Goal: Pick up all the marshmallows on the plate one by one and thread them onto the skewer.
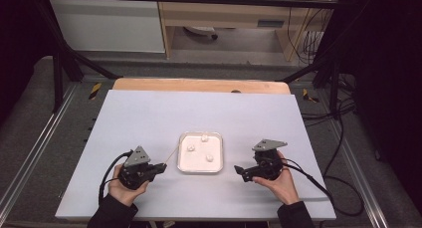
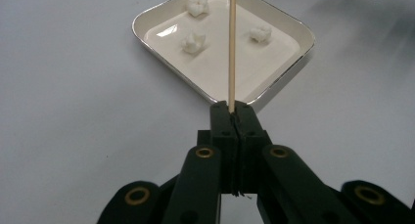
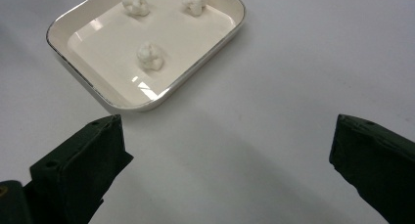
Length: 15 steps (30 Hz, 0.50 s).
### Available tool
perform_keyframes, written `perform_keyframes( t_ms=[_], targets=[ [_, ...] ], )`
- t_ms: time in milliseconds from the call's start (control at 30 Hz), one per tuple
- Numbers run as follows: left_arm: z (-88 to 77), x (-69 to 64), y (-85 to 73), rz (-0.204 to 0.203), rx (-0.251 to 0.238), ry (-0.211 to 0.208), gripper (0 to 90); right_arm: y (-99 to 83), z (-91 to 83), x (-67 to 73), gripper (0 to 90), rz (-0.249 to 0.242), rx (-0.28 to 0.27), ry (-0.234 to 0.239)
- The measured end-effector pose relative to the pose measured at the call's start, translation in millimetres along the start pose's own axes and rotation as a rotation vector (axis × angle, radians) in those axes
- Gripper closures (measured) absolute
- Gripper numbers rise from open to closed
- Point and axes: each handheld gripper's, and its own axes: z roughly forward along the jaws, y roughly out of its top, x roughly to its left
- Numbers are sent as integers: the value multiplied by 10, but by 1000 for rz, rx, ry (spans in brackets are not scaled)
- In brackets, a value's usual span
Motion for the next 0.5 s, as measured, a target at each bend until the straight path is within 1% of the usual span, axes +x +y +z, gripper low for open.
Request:
perform_keyframes(
  t_ms=[167, 300, 500],
  targets=[
    [-18, 12, -39, -4, -4, -1, 886, 57, 73, 55, 8, 12, -24, 11],
    [-14, 26, -69, -14, -6, -4, 886, 107, 117, 111, 8, 13, -21, 24],
    [-9, 21, -83, -9, -12, -11, 886, 215, 177, 180, 8, 14, -40, 38]
  ],
)
